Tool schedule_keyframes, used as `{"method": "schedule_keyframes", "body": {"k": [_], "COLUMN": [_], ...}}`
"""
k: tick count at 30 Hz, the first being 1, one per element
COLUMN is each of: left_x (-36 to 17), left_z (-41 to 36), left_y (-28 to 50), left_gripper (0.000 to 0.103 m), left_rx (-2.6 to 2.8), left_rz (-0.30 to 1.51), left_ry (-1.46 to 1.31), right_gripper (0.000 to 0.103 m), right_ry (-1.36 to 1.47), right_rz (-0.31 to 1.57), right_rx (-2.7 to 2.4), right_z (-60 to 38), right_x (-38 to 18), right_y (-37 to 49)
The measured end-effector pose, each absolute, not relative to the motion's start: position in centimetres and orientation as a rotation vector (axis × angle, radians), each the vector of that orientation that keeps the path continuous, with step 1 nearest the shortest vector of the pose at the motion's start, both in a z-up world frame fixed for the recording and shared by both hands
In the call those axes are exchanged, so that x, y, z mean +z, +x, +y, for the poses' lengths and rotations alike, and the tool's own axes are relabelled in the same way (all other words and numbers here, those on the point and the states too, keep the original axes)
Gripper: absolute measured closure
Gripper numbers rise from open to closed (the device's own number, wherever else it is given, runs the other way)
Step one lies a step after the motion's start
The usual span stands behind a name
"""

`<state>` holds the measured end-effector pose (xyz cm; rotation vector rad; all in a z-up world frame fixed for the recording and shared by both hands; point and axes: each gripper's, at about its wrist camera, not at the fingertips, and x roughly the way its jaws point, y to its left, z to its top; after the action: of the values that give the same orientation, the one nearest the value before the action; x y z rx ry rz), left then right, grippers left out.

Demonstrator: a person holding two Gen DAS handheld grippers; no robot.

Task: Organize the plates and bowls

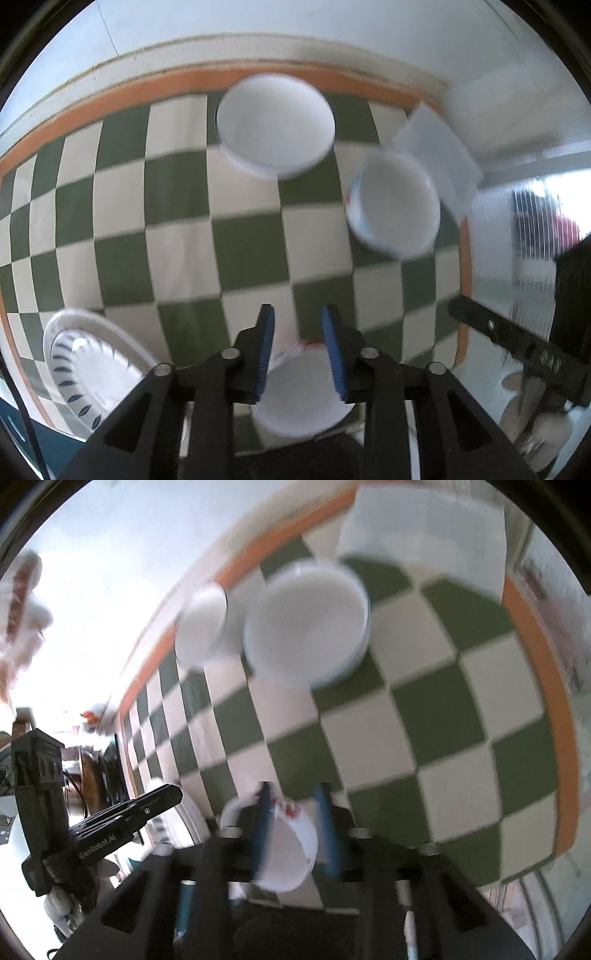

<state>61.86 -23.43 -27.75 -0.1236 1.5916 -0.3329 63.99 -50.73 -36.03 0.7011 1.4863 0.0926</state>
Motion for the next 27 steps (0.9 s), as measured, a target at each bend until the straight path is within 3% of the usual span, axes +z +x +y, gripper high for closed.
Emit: {"method": "schedule_keyframes", "body": {"k": [1,3,13,20,23,26,27], "left_x": [-28.0,-28.8,-34.4,-36.1,-36.1,-36.1,-36.2], "left_z": [-23.8,-24.8,-30.2,-32.1,-32.6,-32.8,-32.9], "left_y": [62.7,64.6,69.3,69.8,70.1,70.3,70.3], "left_gripper": [0.077,0.077,0.077,0.078,0.084,0.091,0.093], "left_rx": [-0.336,-0.350,-0.391,-0.380,-0.379,-0.364,-0.361], "left_rz": [1.593,1.614,1.748,1.740,1.722,1.711,1.709], "left_ry": [-0.138,-0.172,-0.235,-0.162,-0.124,-0.087,-0.079], "right_gripper": [0.044,0.041,0.041,0.041,0.042,0.059,0.069], "right_ry": [0.700,0.708,0.685,0.663,0.646,0.624,0.618], "right_rz": [1.472,1.453,1.530,1.574,1.576,1.573,1.575], "right_rx": [0.082,0.057,-0.003,-0.012,-0.014,-0.013,-0.013], "right_z": [-51.5,-52.9,-55.5,-55.5,-55.4,-55.0,-54.9], "right_x": [-35.8,-35.8,-40.5,-43.3,-43.7,-44.0,-44.0], "right_y": [64.7,66.3,72.1,73.4,73.8,74.2,74.2]}}
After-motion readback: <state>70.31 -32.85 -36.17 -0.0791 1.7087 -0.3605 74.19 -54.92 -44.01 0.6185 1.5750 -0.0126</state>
